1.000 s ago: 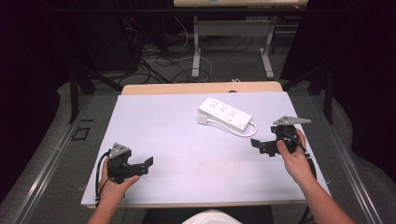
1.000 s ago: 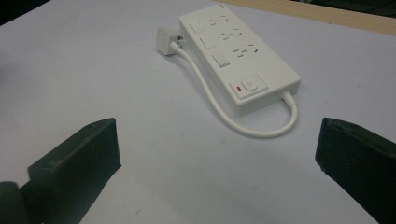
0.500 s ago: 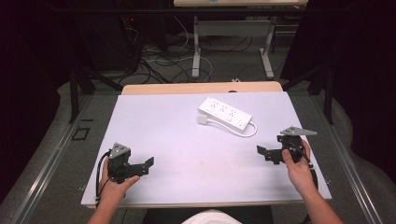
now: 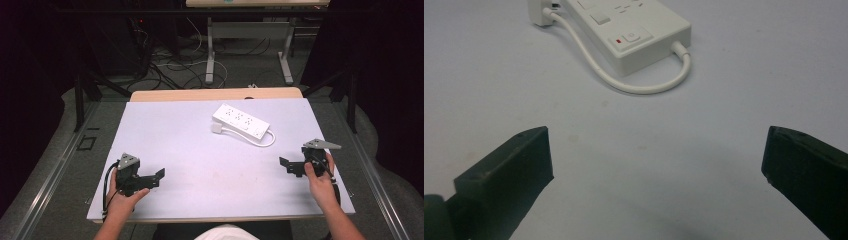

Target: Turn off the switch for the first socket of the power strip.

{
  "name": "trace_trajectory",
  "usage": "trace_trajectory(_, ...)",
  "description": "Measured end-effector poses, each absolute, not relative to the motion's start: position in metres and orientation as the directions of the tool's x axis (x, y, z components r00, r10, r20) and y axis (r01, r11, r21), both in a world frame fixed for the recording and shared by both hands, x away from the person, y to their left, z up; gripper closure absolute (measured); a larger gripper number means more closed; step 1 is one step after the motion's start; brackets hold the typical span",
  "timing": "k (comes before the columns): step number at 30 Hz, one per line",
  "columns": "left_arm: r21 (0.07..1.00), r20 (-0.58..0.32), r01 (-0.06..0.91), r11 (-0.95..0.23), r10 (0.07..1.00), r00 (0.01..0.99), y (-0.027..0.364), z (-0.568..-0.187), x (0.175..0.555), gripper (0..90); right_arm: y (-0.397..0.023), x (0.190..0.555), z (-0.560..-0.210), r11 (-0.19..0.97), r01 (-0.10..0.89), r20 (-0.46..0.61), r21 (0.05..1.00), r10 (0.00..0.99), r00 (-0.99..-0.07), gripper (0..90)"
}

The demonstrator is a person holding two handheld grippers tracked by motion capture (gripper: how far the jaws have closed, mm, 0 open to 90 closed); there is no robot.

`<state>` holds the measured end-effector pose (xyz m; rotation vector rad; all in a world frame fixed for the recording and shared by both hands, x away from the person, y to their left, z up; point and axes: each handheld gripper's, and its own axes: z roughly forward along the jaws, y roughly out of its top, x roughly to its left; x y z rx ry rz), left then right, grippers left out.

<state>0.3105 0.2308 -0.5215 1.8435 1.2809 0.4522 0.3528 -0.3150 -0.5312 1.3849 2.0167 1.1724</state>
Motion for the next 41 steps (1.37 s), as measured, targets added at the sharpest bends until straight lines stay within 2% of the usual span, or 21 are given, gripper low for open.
trace_trajectory(21,0.782,-0.166,0.609,-0.133,0.897,0.41,0.232,-0.523,0.313,0.3,-0.332,0.357,-0.552,0.109,0.612,0.143,0.783,0.927,-0.348,0.0)
trace_trajectory(41,0.782,-0.16,0.608,-0.14,0.897,0.412,0.232,-0.523,0.313,0.3,-0.334,0.358,-0.555,0.124,0.619,0.139,0.775,0.923,-0.359,0.0)
